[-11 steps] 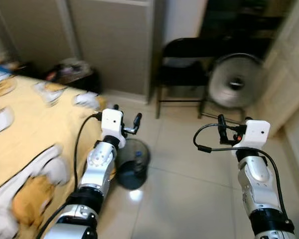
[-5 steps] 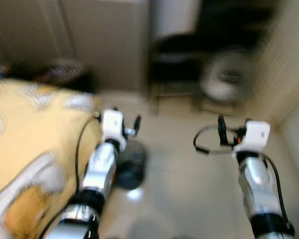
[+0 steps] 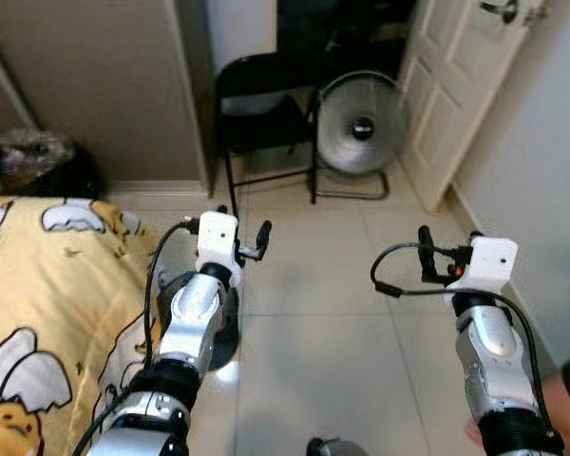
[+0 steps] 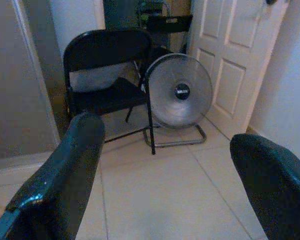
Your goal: Clean up the room
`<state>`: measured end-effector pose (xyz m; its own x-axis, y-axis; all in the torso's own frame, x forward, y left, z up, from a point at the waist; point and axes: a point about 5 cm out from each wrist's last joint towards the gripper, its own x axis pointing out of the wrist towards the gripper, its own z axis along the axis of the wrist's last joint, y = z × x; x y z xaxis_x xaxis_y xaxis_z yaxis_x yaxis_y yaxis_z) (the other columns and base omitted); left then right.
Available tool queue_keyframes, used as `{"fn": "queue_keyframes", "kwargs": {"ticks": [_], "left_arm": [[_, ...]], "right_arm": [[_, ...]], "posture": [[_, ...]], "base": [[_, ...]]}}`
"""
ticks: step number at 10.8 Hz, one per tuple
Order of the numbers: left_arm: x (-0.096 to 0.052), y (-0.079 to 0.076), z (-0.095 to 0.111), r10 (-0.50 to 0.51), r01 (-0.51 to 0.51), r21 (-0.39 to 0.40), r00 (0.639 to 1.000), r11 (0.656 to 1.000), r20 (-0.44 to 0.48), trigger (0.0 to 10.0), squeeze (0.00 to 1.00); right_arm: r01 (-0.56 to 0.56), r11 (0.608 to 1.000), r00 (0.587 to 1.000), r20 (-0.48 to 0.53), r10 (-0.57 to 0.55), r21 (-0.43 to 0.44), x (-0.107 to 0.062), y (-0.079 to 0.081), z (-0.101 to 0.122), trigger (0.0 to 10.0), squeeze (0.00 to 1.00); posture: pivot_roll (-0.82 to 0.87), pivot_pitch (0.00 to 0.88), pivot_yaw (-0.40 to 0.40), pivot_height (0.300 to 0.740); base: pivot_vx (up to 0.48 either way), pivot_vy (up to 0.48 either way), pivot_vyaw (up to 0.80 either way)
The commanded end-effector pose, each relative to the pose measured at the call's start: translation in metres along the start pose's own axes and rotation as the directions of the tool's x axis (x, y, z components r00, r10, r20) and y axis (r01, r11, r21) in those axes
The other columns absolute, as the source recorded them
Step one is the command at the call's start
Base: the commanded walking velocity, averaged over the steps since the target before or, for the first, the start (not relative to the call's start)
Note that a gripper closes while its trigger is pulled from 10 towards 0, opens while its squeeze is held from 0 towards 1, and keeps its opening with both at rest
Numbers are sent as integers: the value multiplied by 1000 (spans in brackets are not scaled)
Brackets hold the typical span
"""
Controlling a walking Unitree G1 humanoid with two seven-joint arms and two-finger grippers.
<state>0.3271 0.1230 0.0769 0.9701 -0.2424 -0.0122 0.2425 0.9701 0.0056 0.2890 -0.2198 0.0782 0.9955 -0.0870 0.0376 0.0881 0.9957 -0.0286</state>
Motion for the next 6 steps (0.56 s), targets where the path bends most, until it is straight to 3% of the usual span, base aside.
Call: {"fn": "queue_keyframes", "kwargs": {"ticks": [1,6], "left_arm": [[-1,3,2,-2,2,-21,1000,1000,4,10000,0],[-1,-4,7,-60,62,-29,997,998,53,10000,0]], "right_arm": [[-4,1000,1000,17,4,-8,0,1,5,10000,0],[-23,1000,1000,13,23,-12,5,4,5,10000,0]], "posture": [[-116,0,15,740],[-107,0,9,740]], "base": [[0,0,0],[466,0,0]]}}
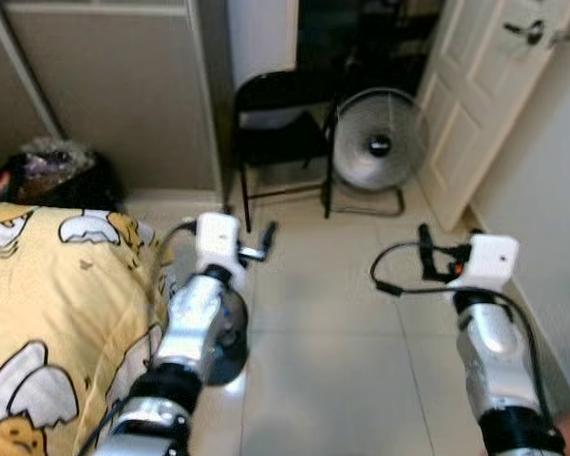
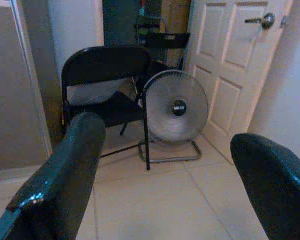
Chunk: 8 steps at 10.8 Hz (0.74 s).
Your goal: Clean up the room
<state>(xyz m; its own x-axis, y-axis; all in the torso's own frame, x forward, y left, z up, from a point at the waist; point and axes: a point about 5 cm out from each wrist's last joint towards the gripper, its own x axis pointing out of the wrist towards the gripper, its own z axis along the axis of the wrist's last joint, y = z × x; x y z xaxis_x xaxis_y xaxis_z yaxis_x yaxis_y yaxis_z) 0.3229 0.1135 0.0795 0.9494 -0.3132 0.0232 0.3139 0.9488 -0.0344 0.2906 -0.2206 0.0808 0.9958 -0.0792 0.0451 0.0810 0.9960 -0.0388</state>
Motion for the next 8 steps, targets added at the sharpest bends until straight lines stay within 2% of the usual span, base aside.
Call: {"fn": "queue_keyframes", "kwargs": {"ticks": [1,3,4,5,8], "left_arm": [[1,5,6,0,-1,4,1000,1000,22,10000,0],[4,3,8,-19,19,-4,999,1000,28,10000,0],[5,1,10,-24,24,3,999,1000,43,10000,0],[5,-1,8,-24,24,27,999,999,23,10000,0],[6,4,6,4,-4,8,1000,1000,10,10000,0]], "right_arm": [[-19,1000,1000,9,19,-2,5,6,4,10000,0],[-16,1000,1000,18,16,-4,6,6,6,10000,0],[-14,1000,1000,22,14,-4,6,6,6,10000,0],[-13,1000,1000,-2,13,-11,6,6,4,10000,0],[-12,1000,1000,0,12,-1,5,7,2,10000,0]], "posture": [[-112,0,11,740],[-121,0,16,740],[-123,0,19,740],[-124,0,19,740],[-123,0,24,740]], "base": [[461,0,0],[461,0,0],[0,0,0],[0,0,-719],[0,0,-744]]}}
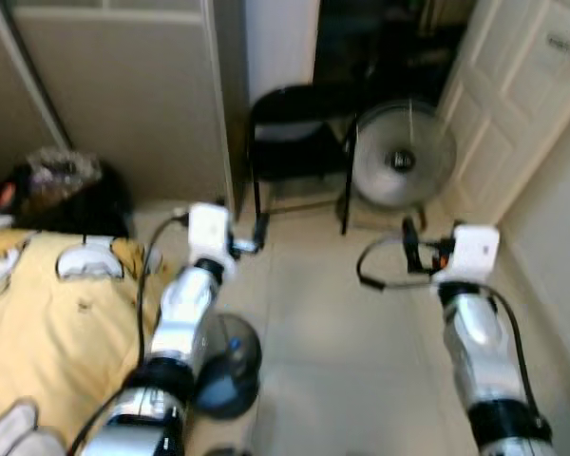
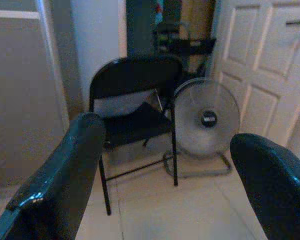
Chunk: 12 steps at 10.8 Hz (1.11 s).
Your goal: Clean up the room
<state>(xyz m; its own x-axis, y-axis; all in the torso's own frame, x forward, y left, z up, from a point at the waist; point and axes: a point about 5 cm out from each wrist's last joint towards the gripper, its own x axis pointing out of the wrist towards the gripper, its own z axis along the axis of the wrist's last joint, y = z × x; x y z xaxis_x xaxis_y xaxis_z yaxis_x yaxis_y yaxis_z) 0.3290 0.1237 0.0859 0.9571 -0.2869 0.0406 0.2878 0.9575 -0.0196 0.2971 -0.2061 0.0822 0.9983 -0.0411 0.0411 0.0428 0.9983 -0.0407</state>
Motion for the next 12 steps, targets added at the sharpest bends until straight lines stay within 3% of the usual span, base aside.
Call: {"fn": "queue_keyframes", "kwargs": {"ticks": [1,7,8,9,11,12], "left_arm": [[2,-7,0,-28,28,13,1000,1000,-6,10000,0],[2,-16,-3,-55,55,23,998,998,-14,10000,0],[2,-9,-8,34,-38,-94,998,995,-48,10000,0],[-3,2,-16,123,-138,-158,987,978,-103,10000,0],[-22,14,-37,218,-246,-129,955,961,-200,10000,0],[-26,9,-38,183,-207,-124,966,970,-185,10000,0]], "right_arm": [[29,1000,1000,12,-29,6,-2,-8,1,10000,0],[34,999,999,10,-34,-3,-7,-14,1,10000,0],[40,999,999,11,-40,-6,-9,-16,1,10000,0],[40,999,999,15,-40,-7,-11,-17,2,10000,0],[41,999,999,16,-40,-34,-17,-21,0,10000,0],[37,999,999,14,-36,-34,-18,-20,-1,10000,0]], "posture": [[-123,0,24,740],[-143,0,26,740],[-147,0,27,740],[-151,0,28,740],[-153,0,25,740],[-147,0,22,740]], "base": [[0,-480,0],[0,-480,0],[0,-465,0],[0,0,0],[0,0,0],[0,0,0]]}}
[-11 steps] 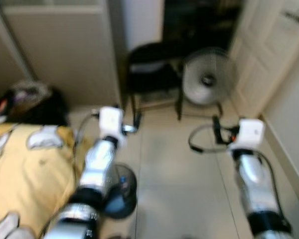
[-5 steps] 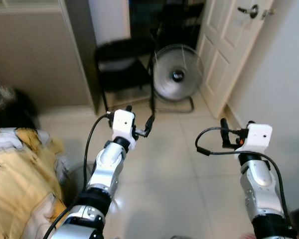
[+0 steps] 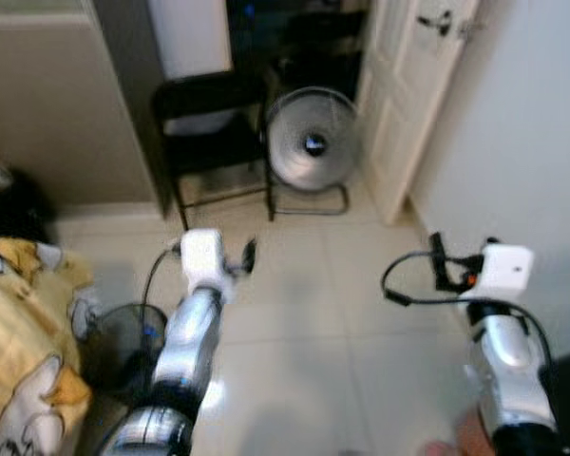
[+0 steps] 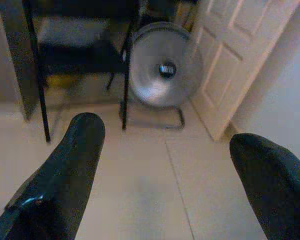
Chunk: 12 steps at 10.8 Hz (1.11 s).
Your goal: Clean up the room
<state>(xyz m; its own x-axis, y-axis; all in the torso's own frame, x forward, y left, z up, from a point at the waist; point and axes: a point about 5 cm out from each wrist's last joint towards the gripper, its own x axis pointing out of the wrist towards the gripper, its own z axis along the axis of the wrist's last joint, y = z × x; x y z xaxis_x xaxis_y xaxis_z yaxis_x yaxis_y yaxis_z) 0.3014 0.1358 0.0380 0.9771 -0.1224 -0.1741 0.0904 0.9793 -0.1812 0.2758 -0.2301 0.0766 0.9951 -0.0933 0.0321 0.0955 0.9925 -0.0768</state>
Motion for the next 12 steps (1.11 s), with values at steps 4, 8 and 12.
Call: {"fn": "queue_keyframes", "kwargs": {"ticks": [4,8,12], "left_arm": [[9,-13,27,-122,115,82,989,990,87,10000,0],[10,-16,28,-134,128,73,987,989,87,10000,0],[10,-17,32,-131,127,40,985,991,115,10000,0]], "right_arm": [[-36,999,999,23,35,12,0,13,4,10000,0],[-34,999,999,20,34,10,-1,13,4,10000,0],[-16,1000,1000,14,16,22,-3,11,1,10000,0]], "posture": [[-145,0,29,740],[-151,0,31,740],[-155,0,35,740]], "base": [[431,0,0],[480,0,0],[480,0,0]]}}
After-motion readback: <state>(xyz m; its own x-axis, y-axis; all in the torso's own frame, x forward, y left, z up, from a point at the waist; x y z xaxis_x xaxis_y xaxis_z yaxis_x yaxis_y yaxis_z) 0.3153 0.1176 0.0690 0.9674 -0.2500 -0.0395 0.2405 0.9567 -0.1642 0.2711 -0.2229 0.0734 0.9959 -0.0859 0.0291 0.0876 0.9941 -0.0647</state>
